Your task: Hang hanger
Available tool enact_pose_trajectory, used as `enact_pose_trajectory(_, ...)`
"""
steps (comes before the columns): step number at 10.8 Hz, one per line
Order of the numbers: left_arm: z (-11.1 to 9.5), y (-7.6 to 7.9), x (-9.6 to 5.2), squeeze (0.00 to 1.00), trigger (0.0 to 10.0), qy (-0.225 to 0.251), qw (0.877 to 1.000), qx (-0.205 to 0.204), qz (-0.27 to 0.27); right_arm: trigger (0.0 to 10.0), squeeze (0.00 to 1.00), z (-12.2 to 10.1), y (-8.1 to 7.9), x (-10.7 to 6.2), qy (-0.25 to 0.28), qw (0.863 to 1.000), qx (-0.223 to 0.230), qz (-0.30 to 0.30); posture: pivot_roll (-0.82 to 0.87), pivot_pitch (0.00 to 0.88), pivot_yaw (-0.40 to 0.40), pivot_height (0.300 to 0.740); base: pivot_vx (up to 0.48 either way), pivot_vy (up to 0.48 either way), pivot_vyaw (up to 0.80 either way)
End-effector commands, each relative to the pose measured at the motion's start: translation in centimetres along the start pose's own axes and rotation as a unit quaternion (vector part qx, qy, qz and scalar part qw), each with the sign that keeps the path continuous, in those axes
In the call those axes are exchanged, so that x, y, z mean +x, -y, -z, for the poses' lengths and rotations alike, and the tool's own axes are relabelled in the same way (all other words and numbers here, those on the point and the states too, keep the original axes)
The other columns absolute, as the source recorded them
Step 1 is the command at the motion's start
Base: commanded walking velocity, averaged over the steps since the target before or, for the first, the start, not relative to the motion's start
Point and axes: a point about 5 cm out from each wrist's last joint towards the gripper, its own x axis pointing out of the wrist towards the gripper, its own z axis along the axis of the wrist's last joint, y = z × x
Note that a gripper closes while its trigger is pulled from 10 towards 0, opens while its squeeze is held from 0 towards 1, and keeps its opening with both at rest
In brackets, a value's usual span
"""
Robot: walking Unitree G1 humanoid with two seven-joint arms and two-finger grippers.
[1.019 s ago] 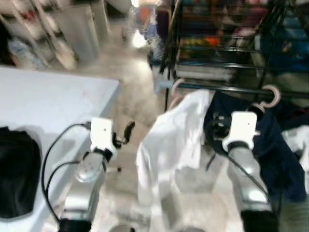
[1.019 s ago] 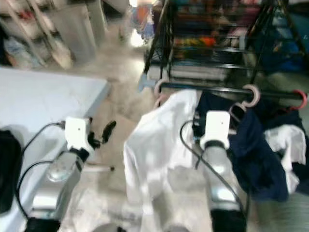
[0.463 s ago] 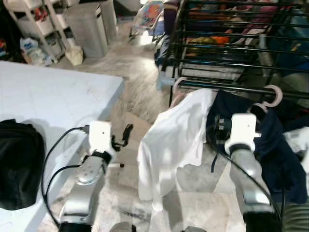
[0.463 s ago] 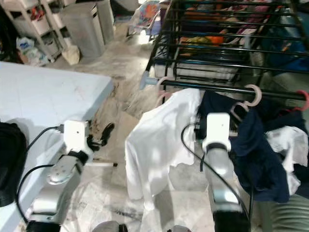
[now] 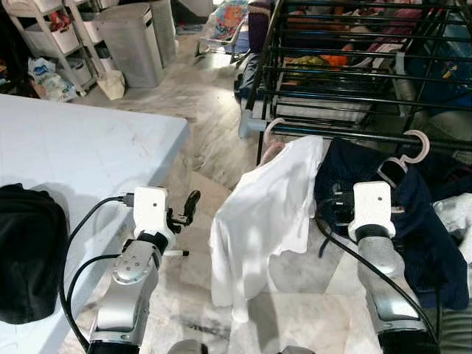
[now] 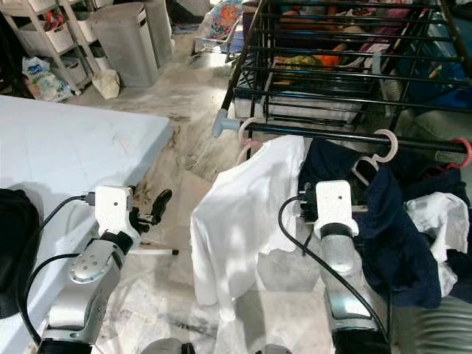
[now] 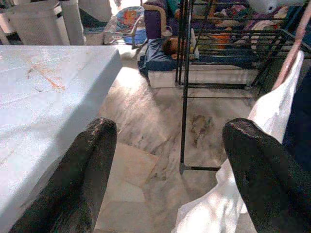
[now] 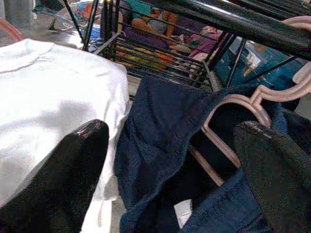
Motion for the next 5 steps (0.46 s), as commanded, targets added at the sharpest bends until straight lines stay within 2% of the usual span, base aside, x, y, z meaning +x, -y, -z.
enact_pose_trajectory(1, -0.6, -0.4, 0.0, 0.00, 10.0, 0.009, 1.000, 0.008, -0.005, 10.0, 0.00, -0.3, 0.0, 0.1, 0.006, 1.000, 0.009, 0.003, -0.06, 0.008, 0.070, 0.740, 0.000, 0.000, 0.00)
enact_pose_trajectory(5, -0.7, -0.3, 0.1, 0.00, 10.0, 0.006, 1.000, 0.007, 0.005, 10.0, 0.00, 0.7, 1.0, -0.7, -0.015, 0.999, 0.031, 0.035, -0.08, 0.025, 0.108, 0.740, 0.000, 0.000, 0.00)
